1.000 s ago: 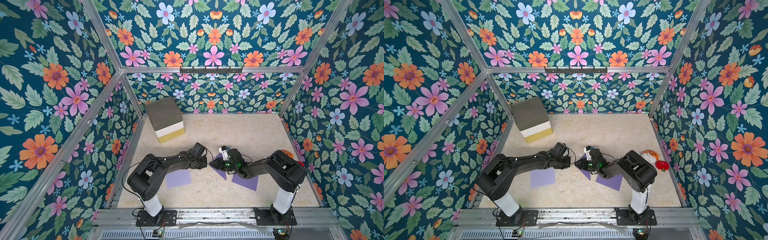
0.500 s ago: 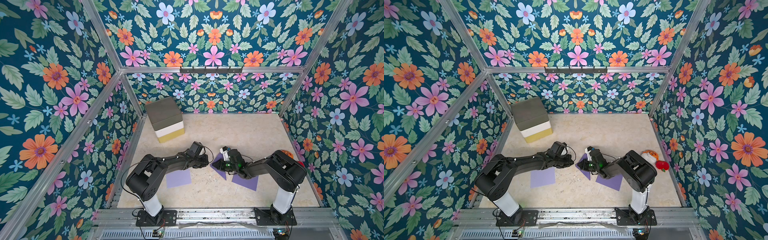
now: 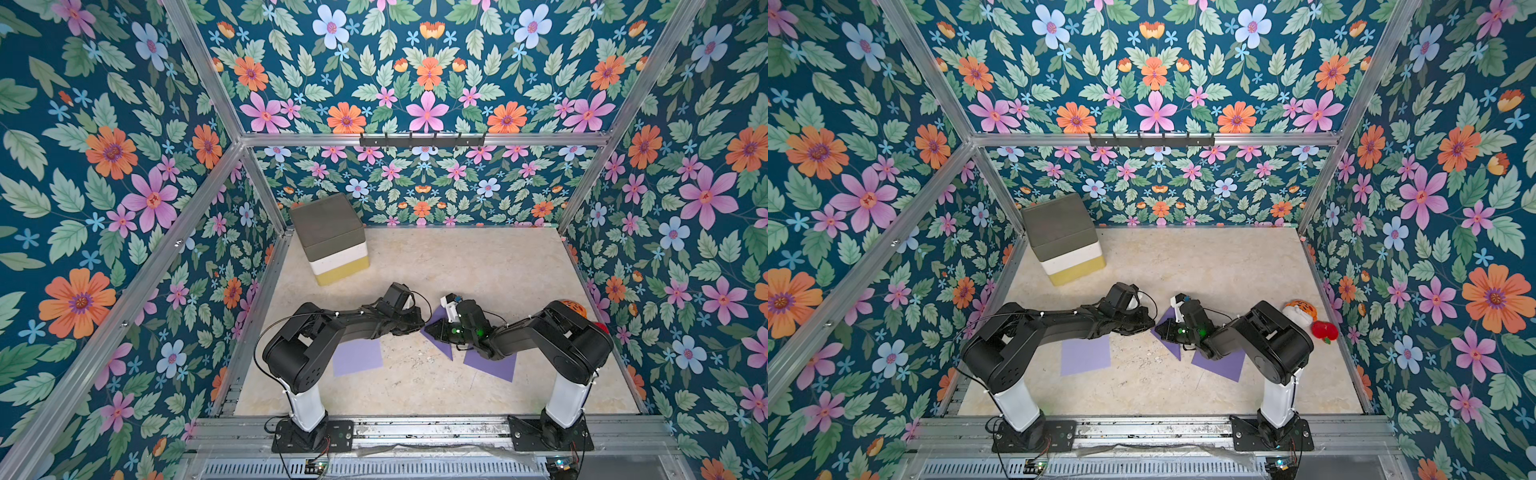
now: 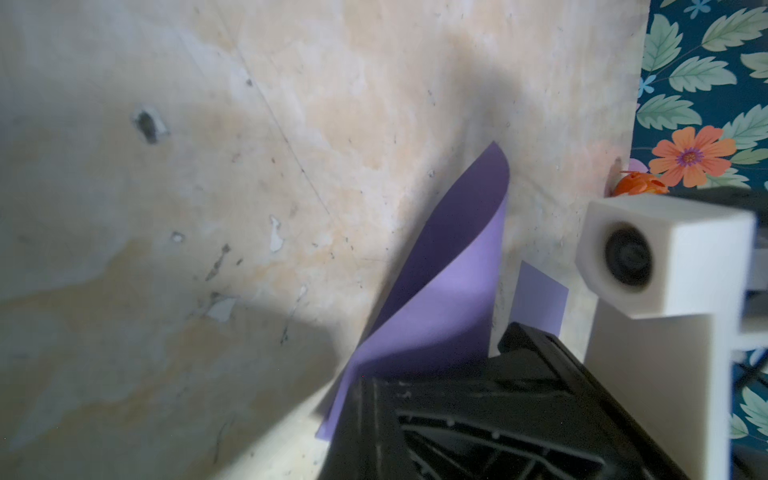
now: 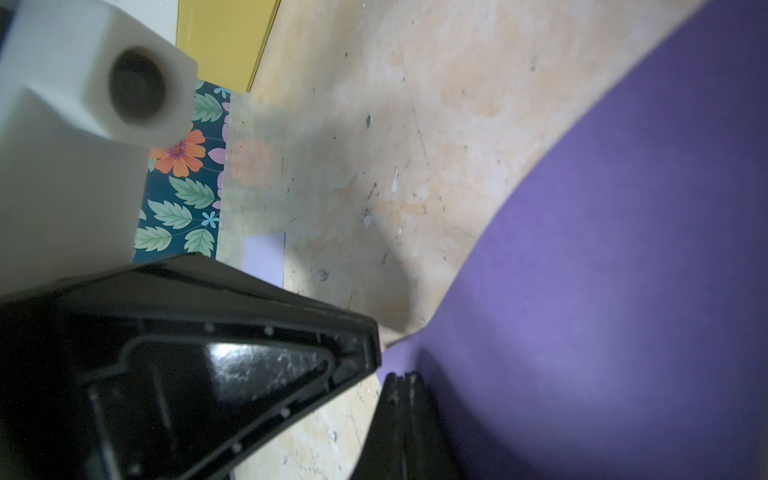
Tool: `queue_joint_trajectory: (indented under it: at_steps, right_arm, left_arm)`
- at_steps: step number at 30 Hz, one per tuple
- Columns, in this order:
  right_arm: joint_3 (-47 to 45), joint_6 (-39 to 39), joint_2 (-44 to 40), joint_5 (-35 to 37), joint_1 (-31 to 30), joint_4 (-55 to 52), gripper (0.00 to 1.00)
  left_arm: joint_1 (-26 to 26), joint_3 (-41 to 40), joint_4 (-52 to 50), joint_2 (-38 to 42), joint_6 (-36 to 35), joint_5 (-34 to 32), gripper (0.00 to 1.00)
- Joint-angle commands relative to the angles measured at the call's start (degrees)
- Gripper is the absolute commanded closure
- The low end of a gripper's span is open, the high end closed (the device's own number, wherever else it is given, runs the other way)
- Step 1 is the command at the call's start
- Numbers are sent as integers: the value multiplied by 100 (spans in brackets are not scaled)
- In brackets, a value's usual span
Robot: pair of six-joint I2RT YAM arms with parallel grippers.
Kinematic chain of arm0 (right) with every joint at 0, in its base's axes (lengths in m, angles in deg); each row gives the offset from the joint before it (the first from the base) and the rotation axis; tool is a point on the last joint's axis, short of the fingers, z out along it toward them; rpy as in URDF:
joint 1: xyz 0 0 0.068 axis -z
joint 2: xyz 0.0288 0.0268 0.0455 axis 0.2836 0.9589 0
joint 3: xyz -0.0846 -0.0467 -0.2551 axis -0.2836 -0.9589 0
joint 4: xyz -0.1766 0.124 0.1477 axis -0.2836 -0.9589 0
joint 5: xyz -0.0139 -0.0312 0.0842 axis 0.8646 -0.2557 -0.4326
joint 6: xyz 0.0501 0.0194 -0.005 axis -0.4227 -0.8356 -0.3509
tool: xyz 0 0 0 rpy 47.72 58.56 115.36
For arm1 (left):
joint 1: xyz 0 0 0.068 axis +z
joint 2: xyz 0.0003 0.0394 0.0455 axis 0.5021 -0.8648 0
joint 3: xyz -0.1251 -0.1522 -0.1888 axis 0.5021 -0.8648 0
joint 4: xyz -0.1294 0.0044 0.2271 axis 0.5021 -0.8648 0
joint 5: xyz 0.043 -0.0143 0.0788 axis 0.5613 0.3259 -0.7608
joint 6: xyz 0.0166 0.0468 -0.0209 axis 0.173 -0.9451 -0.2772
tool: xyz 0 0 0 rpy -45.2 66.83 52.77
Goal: Fold the square paper diagonally
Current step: Fold the paper at the center of the board.
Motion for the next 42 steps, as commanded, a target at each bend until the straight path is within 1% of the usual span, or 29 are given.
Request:
queue_joint_trajectory:
  at_steps: [1, 9, 13, 22, 32, 35, 37, 40, 42]
  right_arm:
    - [-38, -17, 35, 244, -9, -772, 100]
    - [-7, -40, 48, 275, -16, -798, 100]
    - [32, -65, 78, 273, -15, -821, 100]
    - [61, -255, -51, 381, -7, -955, 100]
    - [-114, -920, -199, 326, 63, -455, 100]
    - [-213, -1014, -328, 370, 81, -348, 94]
    - [-240, -1014, -393, 435, 90, -402, 92]
    - [-279, -1016, -476, 471, 100, -412, 85]
    - [-305, -1022, -516, 492, 114, -420, 82]
  left_arm:
    - [-21, -15, 115, -52, 21, 72, 100]
    - [-94, -102, -164, -108, -102, -23, 100]
    - [-193, -105, -407, -90, -276, -205, 100]
    - [-521, 55, -1314, -158, -681, -1226, 100]
    - [-866, -50, -1692, -351, -691, -1675, 100]
    - [-918, -20, -1819, -410, -719, -1828, 100]
    - [-936, 12, -1871, -445, -738, -1865, 100]
    - [-958, 2, -1886, -476, -728, -1888, 100]
    - [-963, 18, -1931, -518, -734, -1909, 100]
